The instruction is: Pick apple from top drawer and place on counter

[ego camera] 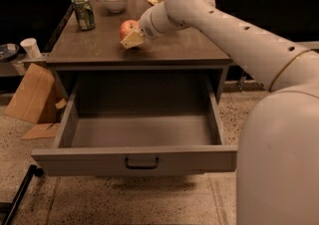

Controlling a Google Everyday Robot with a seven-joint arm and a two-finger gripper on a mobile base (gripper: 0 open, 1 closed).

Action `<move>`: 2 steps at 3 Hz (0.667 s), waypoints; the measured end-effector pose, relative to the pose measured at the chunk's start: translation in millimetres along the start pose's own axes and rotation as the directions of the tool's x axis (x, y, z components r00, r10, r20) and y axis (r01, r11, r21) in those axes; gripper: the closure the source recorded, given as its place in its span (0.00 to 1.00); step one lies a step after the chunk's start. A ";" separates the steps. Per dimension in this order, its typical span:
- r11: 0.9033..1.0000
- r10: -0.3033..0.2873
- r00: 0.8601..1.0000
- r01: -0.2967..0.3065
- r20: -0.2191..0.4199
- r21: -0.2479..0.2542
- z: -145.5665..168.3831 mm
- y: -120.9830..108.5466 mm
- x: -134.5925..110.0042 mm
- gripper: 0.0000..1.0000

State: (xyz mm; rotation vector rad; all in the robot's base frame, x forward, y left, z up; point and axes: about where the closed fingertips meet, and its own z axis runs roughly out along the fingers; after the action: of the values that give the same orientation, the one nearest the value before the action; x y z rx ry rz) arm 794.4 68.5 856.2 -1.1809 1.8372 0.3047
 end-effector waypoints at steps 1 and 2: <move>1.000 0.003 1.000 -0.004 -0.011 -0.011 6.1 -1.1 1.4 0.58; 1.000 0.005 1.000 -0.005 -0.013 -0.019 8.4 -0.2 1.8 0.34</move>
Offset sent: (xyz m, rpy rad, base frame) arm 0.0060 0.0019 -0.0043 -0.0041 0.0257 0.0097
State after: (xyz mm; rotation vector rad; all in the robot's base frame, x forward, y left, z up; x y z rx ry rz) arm 798.9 72.5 850.1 -1.1939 1.8524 0.3184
